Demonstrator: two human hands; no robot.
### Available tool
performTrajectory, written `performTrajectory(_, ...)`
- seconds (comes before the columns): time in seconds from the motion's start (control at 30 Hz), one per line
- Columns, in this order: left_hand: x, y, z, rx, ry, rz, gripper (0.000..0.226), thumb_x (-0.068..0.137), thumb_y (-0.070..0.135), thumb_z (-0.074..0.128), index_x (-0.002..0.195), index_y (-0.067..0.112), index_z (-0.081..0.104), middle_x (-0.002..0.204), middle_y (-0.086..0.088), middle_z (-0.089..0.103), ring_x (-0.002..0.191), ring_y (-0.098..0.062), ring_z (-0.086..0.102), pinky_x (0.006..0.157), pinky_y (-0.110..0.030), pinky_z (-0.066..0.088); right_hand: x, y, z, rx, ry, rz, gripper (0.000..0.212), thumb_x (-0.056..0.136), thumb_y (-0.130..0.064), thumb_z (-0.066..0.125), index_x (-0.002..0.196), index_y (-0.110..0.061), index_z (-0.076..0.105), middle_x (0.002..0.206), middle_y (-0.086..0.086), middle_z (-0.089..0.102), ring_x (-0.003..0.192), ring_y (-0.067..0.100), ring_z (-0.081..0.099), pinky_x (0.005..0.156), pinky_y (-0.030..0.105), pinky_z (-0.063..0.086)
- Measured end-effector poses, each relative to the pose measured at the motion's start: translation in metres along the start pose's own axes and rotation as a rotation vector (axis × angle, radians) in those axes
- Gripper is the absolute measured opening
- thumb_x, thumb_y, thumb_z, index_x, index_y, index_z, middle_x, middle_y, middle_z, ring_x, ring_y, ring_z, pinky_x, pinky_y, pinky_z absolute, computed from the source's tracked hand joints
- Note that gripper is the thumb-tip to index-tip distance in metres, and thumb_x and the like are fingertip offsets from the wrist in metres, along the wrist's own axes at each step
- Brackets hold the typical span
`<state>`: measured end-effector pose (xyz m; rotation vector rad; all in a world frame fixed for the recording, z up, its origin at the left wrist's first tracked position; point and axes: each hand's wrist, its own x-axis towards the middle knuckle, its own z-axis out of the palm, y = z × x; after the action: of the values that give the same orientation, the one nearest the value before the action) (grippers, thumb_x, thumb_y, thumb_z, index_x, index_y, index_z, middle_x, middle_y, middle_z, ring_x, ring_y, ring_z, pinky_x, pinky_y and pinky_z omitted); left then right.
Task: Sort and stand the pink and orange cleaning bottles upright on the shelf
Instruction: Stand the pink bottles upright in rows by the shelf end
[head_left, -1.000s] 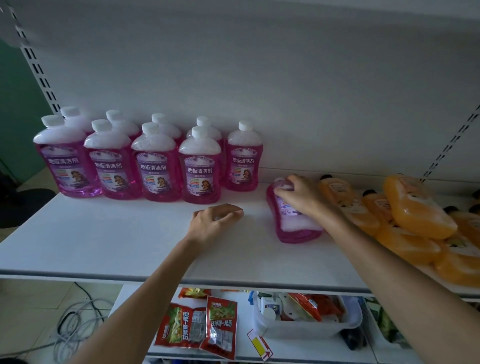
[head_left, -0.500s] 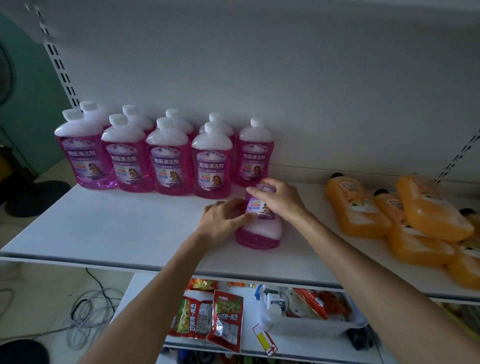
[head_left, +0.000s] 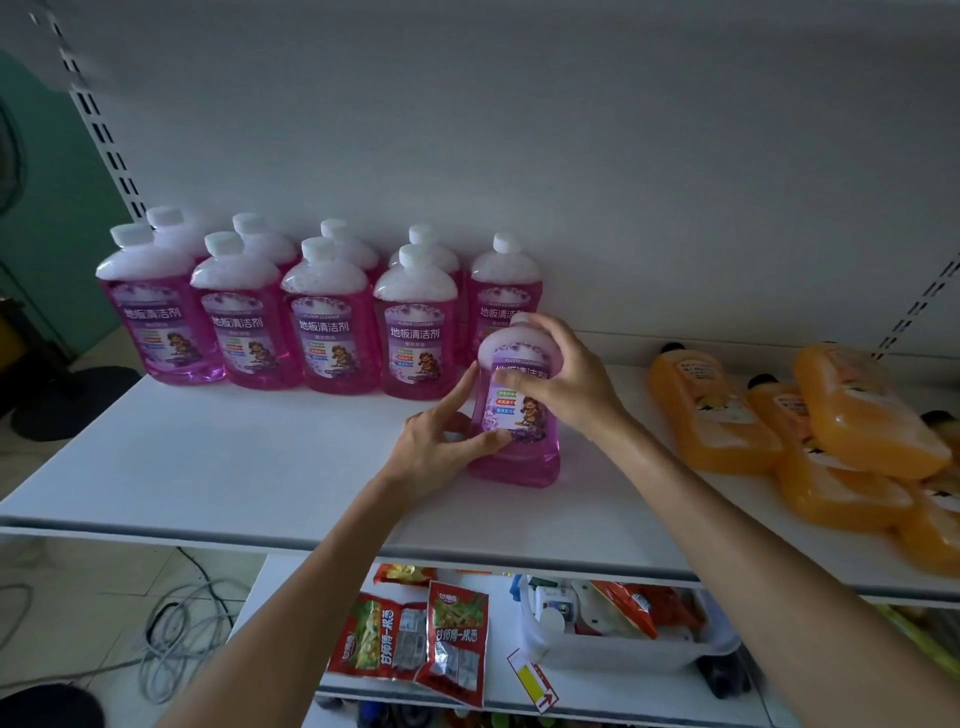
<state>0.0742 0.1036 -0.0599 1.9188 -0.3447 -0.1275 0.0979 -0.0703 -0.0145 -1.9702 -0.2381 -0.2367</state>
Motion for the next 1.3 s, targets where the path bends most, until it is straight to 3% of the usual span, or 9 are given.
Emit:
performTrajectory(0.13,0.000,0.000,-0.001,-0.030,0.005,0.038,0.087,0.061,0.064,0.067,0.135,0.055,0.024,0.091,0.003,0.072,0.091,-0.010,0.066,0.090,-0.040,0.051,-0.001,0.004,-0.020,0.251,-0.165,0.025,0.059,0.061,-0.015,0.080,0.112,-0.027,0.053,0.126,-0.008,0.054,0.110,0.010,0.057,0.089,0.027,0.052)
performTrajectory(0.27,-0.003,-0.001,0.000,-0.033,0.026,0.112,0.084,0.067,0.054,0.070,0.137,0.047,0.025,0.090,0.004,0.071,0.091,-0.009,0.065,0.090,-0.045,0.051,-0.002,0.004,-0.029,0.372,-0.288,0.085,0.064,0.060,-0.013,0.077,0.118,-0.029,0.054,0.125,-0.009,0.054,0.113,0.018,0.056,0.087,0.036,0.054)
performTrajectory(0.4,-0.003,-0.004,0.000,0.056,0.110,0.197,0.089,0.066,0.057,0.071,0.142,0.041,0.026,0.097,0.012,0.071,0.095,0.002,0.063,0.102,-0.047,0.041,-0.001,-0.008,-0.029,0.245,-0.275,0.004,0.067,0.066,0.001,0.077,0.119,-0.026,0.047,0.126,-0.011,0.050,0.104,0.004,0.058,0.084,0.024,0.053)
performTrajectory(0.53,-0.001,-0.003,0.002,0.141,0.203,0.250,0.094,0.072,0.029,0.077,0.138,0.041,0.012,0.103,0.004,0.068,0.086,0.010,0.059,0.081,-0.004,0.044,0.003,-0.020,-0.027,-0.008,-0.225,-0.141,0.072,0.066,-0.001,0.080,0.116,-0.034,0.041,0.114,-0.017,0.051,0.097,0.002,0.057,0.086,0.023,0.051)
performTrajectory(0.67,0.003,-0.012,0.001,0.092,0.218,0.248,0.093,0.075,0.019,0.075,0.134,0.047,0.008,0.101,0.002,0.065,0.089,-0.004,0.062,0.074,-0.021,0.055,0.003,-0.021,-0.020,-0.163,-0.173,-0.248,0.072,0.067,-0.008,0.082,0.122,-0.028,0.041,0.123,-0.026,0.041,0.112,0.006,0.049,0.094,0.021,0.044)
performTrajectory(0.83,0.006,-0.016,0.002,0.150,0.243,0.292,0.077,0.077,0.015,0.072,0.132,0.032,0.021,0.099,0.015,0.055,0.080,0.012,0.057,0.066,-0.007,0.049,0.005,-0.016,-0.018,-0.309,-0.096,-0.345,0.076,0.066,-0.011,0.083,0.130,-0.012,0.043,0.131,0.001,0.043,0.115,0.011,0.045,0.096,0.022,0.039)
performTrajectory(0.97,0.007,-0.021,0.001,0.145,0.304,0.241,0.077,0.076,0.012,0.074,0.135,0.030,0.028,0.108,0.008,0.058,0.088,-0.007,0.062,0.072,-0.022,0.056,0.011,-0.012,-0.008,-0.310,-0.047,-0.391,0.073,0.067,-0.007,0.081,0.130,-0.009,0.043,0.134,0.004,0.045,0.116,0.014,0.046,0.098,0.021,0.037)
performTrajectory(1.1,0.009,-0.028,0.000,0.197,0.311,0.256,0.084,0.071,0.005,0.077,0.141,0.011,0.030,0.114,-0.004,0.059,0.089,-0.011,0.061,0.071,-0.010,0.051,0.018,-0.008,0.003,-0.355,-0.017,-0.421,0.072,0.068,-0.005,0.077,0.130,-0.012,0.042,0.133,0.000,0.044,0.117,0.024,0.047,0.096,0.016,0.030)
performTrajectory(1.3,0.005,-0.024,0.001,0.306,0.289,0.213,0.096,0.063,0.038,0.072,0.145,0.016,0.026,0.124,-0.010,0.055,0.082,-0.024,0.064,0.074,-0.039,0.056,0.017,-0.002,0.013,-0.399,0.053,-0.474,0.070,0.069,0.003,0.072,0.131,-0.004,0.040,0.139,0.010,0.040,0.119,0.020,0.040,0.098,0.001,0.019)
